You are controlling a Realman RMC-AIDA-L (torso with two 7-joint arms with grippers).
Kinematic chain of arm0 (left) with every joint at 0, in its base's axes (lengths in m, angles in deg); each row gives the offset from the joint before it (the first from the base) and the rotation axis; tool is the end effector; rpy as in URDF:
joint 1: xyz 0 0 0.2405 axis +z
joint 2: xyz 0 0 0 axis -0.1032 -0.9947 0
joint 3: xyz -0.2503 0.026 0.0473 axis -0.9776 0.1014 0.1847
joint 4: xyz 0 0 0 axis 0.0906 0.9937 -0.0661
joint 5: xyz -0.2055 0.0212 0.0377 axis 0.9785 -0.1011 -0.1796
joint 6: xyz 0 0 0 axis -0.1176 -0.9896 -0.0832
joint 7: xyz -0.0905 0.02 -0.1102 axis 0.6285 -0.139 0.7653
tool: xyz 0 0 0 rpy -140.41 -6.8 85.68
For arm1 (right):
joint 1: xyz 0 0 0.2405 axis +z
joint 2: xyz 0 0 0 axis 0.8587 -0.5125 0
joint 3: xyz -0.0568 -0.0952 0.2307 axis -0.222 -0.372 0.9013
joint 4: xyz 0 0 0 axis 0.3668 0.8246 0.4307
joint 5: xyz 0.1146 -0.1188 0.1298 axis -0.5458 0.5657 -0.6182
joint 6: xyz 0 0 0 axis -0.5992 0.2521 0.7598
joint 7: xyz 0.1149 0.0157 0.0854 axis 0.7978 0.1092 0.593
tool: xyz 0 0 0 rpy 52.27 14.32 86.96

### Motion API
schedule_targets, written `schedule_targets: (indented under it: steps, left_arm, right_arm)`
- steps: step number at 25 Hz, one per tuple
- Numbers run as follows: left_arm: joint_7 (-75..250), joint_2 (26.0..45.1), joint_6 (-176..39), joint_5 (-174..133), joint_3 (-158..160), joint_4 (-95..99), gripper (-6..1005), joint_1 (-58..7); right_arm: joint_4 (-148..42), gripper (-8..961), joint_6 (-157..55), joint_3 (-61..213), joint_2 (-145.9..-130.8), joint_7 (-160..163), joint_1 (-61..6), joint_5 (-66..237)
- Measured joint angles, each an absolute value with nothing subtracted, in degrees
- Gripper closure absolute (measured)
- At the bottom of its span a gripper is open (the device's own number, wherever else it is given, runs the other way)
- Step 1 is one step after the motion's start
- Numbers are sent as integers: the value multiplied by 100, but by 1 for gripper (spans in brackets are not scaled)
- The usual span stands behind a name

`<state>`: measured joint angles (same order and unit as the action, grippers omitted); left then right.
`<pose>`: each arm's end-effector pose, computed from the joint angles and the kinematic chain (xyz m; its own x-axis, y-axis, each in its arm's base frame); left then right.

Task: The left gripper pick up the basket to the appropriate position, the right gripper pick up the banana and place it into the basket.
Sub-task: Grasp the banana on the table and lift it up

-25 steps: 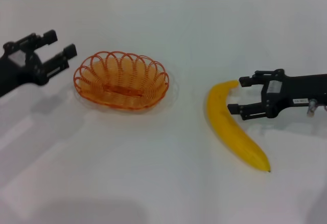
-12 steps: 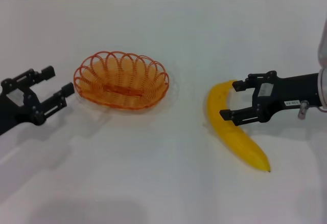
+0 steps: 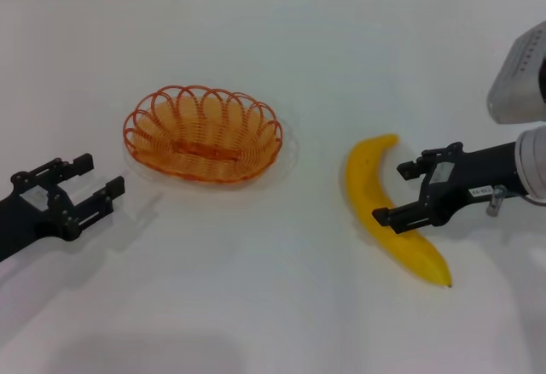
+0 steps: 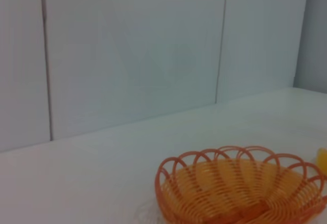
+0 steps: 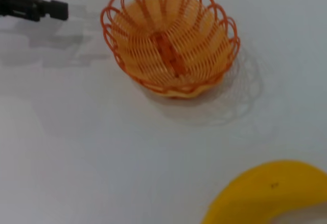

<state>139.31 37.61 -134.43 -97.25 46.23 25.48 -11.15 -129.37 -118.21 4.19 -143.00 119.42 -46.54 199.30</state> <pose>-0.3434 0.2862 -0.0094 0.7926 0.2358 0.5623 0.5378 -0.7049 -0.4624 0.2495 0.3037 0.0036 0.8553 -0.5174 -0.0276 -0.4937 -0.7976 -0.3465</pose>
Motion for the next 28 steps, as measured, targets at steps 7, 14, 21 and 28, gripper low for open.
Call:
schedule_targets:
  steps: [7,14,21,28]
  left_arm:
    - [13929,3748,-13401,-9736,4624,2542,381,-1119]
    - [13924,3750,-13368,-9741,4623,2481,382,-1151]
    - [13923,3746,-13367,-9762,4624,2472,382,-1182]
    - [13921,3744,-13362,-9805,4624,2472,383,-1212]
  right_arm:
    - [-12987,73,-11870,238,-14288,12119,-4636,20005]
    - [-12746,73,-11833,224,-14264,12133,-4548,20063]
    - [-12262,73,-11740,218,-14253,12113,-4271,20089]
    - [-12205,74,-11571,209,-14255,12086,-4139,20074]
